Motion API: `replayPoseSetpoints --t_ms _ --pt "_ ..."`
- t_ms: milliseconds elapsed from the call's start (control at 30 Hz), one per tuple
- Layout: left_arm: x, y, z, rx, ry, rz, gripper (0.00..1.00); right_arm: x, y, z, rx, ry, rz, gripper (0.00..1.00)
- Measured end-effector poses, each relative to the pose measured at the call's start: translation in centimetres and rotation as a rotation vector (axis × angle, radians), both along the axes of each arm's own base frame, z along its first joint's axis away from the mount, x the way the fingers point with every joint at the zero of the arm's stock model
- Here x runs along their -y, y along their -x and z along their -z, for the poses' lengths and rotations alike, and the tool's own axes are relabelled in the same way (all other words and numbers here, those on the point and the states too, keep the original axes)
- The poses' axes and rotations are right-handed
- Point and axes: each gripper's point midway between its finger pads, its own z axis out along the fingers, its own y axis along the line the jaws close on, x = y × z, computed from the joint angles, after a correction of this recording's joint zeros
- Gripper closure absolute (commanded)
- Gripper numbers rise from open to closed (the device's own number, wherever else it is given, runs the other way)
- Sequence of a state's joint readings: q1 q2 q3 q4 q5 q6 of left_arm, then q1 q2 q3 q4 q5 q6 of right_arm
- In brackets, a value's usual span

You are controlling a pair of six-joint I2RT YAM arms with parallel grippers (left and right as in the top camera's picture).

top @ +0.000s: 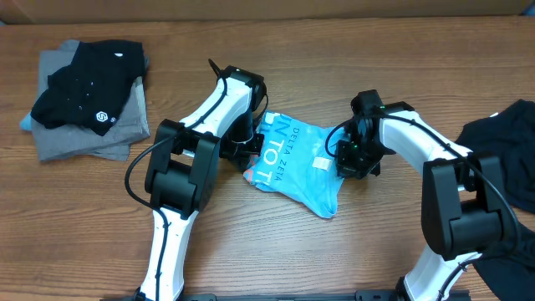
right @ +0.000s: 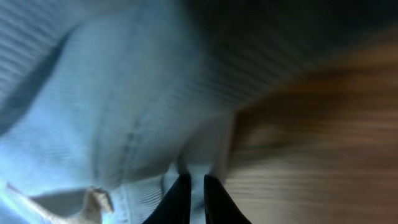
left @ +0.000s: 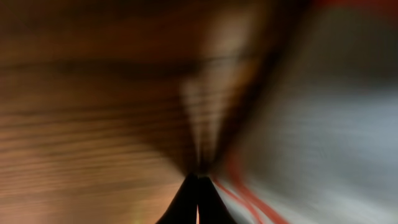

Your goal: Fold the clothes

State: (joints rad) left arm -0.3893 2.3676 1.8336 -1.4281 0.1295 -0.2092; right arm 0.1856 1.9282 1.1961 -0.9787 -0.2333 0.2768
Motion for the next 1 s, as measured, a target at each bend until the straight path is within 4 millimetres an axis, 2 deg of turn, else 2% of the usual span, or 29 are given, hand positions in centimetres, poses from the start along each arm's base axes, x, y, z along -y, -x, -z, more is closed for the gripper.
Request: replayPoseSetpoints --t_ms 200,333,367,433,533,600,667,733,867,1000 --pt "-1.4 -0.6 -0.1 0.016 -0.028 -0.015 0.96 2.8 0.4 0.2 -0.036 0.088 0.086 0.85" --pt "-2.3 -1.4 -0.3 0.022 0.011 -0.070 0.83 3.4 0.8 0.0 -0.052 0.109 0.101 0.81" --pt "-2.3 -1.9 -0.5 0.037 0.043 -0.088 0.76 3.3 0.7 -0.2 -0.044 0.099 0.094 0.79" --pt "-1.8 -3.1 -1.4 0.079 0.128 -0.108 0.51 2.6 0.4 -1.1 -0.010 0.057 0.077 0.75" --pt "-0.7 -4.8 -3.3 0.148 0.275 -0.133 0.23 1.1 -0.6 -4.1 0.093 -0.049 0.043 0.67" --pt "0.0 -5.5 -4.3 0.176 0.343 -0.138 0.16 0.2 -1.1 -6.3 0.167 -0.110 0.020 0.64" --pt "0.7 -5.8 -4.8 0.187 0.387 -0.140 0.12 -0.4 -1.3 -7.7 0.210 -0.148 0.005 0.64" --pt "1.3 -5.9 -4.9 0.192 0.416 -0.135 0.11 -0.8 -1.4 -8.1 0.224 -0.171 -0.002 0.64" --pt "2.5 -6.1 -5.0 0.204 0.455 -0.116 0.11 -1.3 -1.4 -7.2 0.196 -0.190 -0.006 0.65" --pt "3.9 -5.3 -3.9 0.168 0.462 -0.096 0.11 -1.4 -1.3 -5.3 0.140 -0.188 0.001 0.65"
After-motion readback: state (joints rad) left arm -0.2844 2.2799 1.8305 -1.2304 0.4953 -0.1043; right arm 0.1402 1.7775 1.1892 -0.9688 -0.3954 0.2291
